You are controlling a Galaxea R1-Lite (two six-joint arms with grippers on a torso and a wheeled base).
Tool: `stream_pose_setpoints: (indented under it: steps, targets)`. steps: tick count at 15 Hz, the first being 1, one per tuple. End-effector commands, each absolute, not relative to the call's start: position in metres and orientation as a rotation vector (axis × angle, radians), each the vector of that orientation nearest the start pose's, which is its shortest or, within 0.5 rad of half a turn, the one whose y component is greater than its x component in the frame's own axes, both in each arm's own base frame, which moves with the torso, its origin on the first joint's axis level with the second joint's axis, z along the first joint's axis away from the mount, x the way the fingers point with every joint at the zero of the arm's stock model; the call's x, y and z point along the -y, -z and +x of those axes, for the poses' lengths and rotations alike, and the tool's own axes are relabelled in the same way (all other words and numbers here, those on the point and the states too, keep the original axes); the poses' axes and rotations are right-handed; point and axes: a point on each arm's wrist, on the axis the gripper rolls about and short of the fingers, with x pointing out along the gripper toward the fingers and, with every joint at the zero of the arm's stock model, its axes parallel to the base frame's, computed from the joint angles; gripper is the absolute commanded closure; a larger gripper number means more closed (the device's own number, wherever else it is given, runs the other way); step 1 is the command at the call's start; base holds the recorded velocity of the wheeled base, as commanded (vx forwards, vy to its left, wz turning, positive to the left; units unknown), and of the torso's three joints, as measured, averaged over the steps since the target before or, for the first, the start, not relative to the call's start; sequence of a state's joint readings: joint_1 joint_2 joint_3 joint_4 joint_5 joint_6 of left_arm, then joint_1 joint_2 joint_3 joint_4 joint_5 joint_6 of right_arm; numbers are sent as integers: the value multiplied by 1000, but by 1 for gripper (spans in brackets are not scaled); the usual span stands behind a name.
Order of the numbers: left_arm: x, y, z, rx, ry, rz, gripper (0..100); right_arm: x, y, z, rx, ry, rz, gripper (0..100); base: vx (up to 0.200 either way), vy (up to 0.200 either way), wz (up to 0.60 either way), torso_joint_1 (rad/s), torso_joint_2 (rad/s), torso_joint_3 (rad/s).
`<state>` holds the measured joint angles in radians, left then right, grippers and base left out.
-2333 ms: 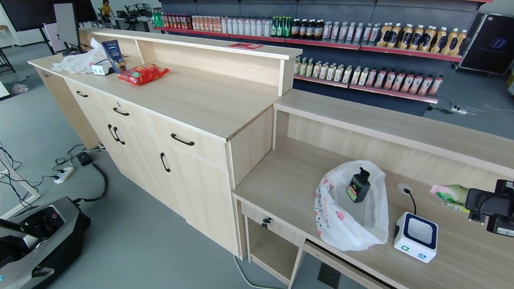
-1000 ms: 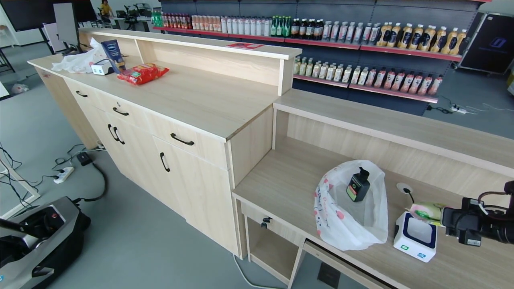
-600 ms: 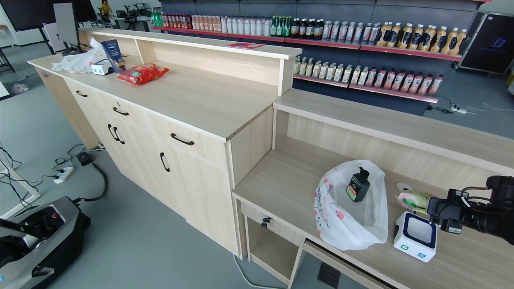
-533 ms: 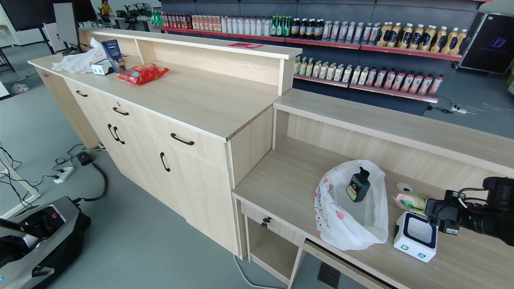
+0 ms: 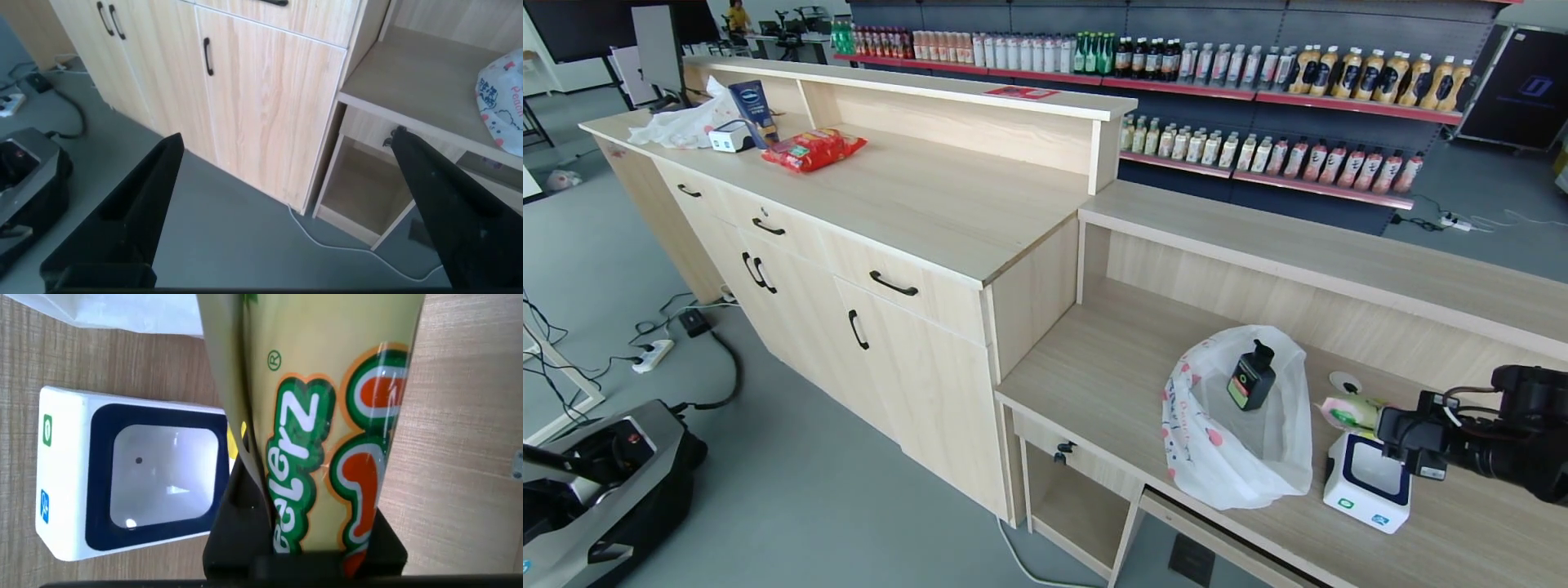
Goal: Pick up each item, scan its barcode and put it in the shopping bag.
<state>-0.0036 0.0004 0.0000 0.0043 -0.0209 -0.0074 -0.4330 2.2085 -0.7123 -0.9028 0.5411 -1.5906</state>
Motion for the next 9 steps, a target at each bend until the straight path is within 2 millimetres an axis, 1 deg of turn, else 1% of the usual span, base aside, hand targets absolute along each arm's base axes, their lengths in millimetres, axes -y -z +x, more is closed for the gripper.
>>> stream_pose_setpoints:
  steps: [1,4,9]
  targets:
    - [0,-75,-23,-6,25,-9,0,137,-15,322,-320,-480,-1262,100,0,0,0,0,0,0]
    - [0,-75,-23,-6,25,-8,0,136,-10,322,-333,-486,-1238,100,0,0,0,0,0,0]
    - [0,-75,-23,-6,25,-8,0,138,-2,328,-334,-484,-1223,100,0,0,0,0,0,0]
